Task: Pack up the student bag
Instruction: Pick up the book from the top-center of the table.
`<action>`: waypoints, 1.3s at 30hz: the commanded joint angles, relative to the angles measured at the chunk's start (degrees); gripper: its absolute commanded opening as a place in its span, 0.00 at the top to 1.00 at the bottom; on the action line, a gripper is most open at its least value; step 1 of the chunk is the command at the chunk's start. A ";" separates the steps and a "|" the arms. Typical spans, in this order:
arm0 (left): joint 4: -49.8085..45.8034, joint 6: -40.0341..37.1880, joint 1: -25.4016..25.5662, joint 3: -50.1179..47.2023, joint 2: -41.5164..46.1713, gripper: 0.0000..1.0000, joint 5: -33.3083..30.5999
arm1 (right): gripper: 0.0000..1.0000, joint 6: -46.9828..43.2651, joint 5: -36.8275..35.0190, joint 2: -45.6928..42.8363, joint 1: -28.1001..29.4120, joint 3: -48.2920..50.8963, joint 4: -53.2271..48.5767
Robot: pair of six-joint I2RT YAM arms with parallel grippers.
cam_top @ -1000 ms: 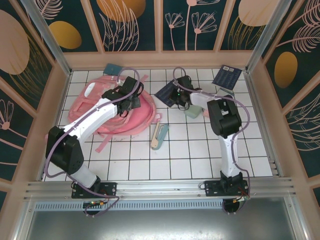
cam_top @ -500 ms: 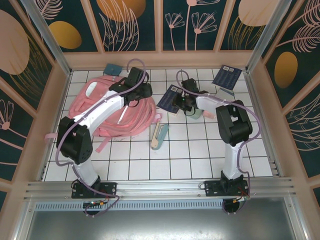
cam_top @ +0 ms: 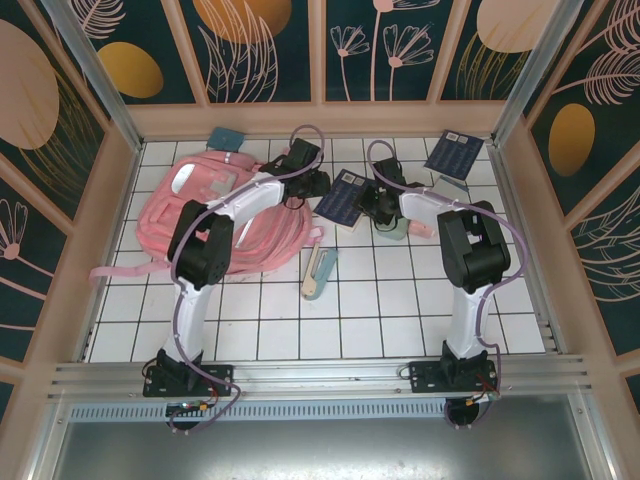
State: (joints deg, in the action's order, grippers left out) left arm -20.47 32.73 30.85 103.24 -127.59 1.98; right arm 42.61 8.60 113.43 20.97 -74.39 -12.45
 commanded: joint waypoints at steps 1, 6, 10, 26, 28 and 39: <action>-2.25 -2.31 -0.11 4.95 -3.66 0.58 -2.08 | 0.57 3.33 -1.89 1.81 -0.40 -0.19 -1.13; -3.74 -3.10 -0.18 9.10 -7.91 0.53 -3.14 | 0.57 4.16 -1.88 4.63 -0.40 -2.39 -1.20; -5.37 -3.62 -0.34 12.31 -11.03 0.51 -3.16 | 0.58 3.66 -1.67 7.21 -0.33 -4.58 -1.84; 0.80 -1.96 -0.68 8.29 -10.76 0.59 25.04 | 0.68 -2.33 3.51 12.03 -0.32 -11.15 -0.30; 2.89 -0.67 -0.96 6.38 -9.36 0.59 29.01 | 0.68 -2.69 3.48 12.25 -0.33 -11.80 -0.38; 16.34 7.37 -4.22 -1.84 -3.75 0.59 41.38 | 0.68 -3.32 4.21 11.96 -1.27 -12.26 0.04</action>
State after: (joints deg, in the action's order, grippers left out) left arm -6.68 38.57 26.09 100.49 -133.64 36.32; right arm 40.58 10.83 122.58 19.46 -85.23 -17.37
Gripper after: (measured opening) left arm 0.412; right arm 0.319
